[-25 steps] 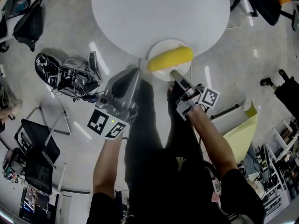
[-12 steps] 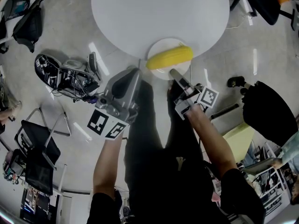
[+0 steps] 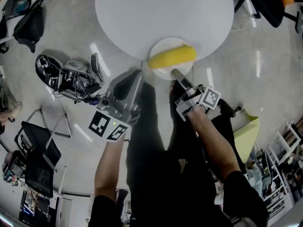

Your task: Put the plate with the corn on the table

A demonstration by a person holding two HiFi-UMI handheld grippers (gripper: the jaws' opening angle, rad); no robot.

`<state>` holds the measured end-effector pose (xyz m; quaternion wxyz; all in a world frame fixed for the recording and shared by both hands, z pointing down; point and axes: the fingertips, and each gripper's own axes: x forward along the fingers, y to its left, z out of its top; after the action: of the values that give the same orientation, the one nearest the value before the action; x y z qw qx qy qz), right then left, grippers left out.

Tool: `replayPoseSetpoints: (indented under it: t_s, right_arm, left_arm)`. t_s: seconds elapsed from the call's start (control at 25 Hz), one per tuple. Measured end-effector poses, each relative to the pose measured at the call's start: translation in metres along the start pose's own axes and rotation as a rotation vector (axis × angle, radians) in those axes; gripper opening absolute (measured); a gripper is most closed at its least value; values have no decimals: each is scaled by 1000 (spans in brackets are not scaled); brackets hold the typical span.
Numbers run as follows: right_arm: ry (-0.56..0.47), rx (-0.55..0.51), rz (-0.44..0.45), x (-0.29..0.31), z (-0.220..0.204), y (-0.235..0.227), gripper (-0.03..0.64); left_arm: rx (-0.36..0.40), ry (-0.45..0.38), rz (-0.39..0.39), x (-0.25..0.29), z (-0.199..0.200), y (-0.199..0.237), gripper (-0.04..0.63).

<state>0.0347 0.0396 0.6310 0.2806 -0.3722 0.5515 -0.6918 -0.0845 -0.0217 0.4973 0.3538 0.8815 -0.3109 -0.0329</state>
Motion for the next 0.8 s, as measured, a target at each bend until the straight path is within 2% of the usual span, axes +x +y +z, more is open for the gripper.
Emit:
replayPoseSetpoints:
  t_s: [0.8]
  right_arm:
    - [-24,24,0,16,4,4,31]
  left_arm:
    - [-13,3,1,6,4,9,3]
